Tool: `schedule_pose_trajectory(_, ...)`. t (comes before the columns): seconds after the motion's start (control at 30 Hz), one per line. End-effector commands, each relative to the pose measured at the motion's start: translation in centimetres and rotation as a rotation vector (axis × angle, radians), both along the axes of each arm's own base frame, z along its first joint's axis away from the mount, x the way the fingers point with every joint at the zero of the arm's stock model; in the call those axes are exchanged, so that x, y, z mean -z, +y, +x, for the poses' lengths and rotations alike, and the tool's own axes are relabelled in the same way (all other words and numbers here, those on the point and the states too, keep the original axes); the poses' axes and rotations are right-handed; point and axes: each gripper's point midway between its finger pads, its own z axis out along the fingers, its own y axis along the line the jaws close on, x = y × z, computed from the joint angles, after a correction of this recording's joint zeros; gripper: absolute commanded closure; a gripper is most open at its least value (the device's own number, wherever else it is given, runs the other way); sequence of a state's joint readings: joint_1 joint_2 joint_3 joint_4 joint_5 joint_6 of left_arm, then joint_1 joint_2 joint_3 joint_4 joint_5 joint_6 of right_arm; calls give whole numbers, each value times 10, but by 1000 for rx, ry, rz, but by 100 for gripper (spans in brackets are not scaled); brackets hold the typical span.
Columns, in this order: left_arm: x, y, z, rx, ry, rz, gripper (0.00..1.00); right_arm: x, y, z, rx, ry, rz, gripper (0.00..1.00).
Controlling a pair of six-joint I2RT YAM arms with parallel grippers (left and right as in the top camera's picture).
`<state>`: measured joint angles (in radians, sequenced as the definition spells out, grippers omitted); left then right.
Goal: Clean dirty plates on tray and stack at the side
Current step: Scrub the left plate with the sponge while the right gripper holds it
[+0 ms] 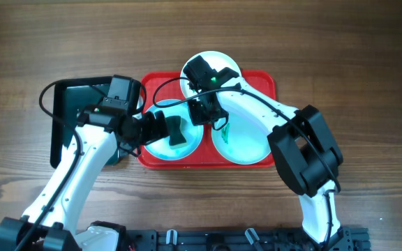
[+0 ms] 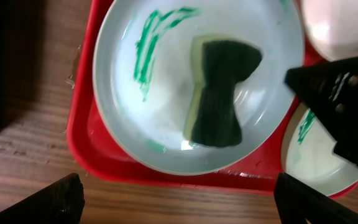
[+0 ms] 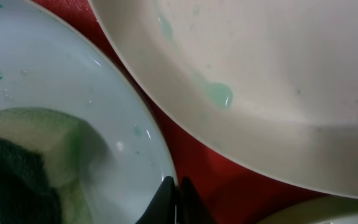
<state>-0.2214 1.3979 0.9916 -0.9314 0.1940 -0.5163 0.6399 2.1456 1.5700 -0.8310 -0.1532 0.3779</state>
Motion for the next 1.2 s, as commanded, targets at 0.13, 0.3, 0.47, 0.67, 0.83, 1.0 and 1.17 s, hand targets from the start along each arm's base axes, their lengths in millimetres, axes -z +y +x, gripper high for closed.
schedule_pose_trajectory(0.13,33,-6,2,34,91,-9,8,16,-5,-7,23,46,-14,96)
schedule_pose_trajectory(0.3,45,-16,12,50,91,-56,7,16,-8,-10,21,57,-23,84)
schedule_pose_trajectory(0.47,48,-23,20,62,66,-72,7,17,-8,-10,21,58,-24,84)
schedule_pose_trajectory(0.67,54,-35,19,108,61,-49,14,20,-9,-11,22,61,-26,96)
schedule_pose_trajectory(0.83,66,-38,23,101,77,-57,36,21,-10,-12,22,64,-28,96)
schedule_pose_trajectory(1.0,68,-45,32,107,48,-88,48,21,-9,-12,22,62,-26,95)
schedule_pose_trajectory(1.17,72,-51,39,80,35,-100,57,21,-9,-11,22,59,-25,95)
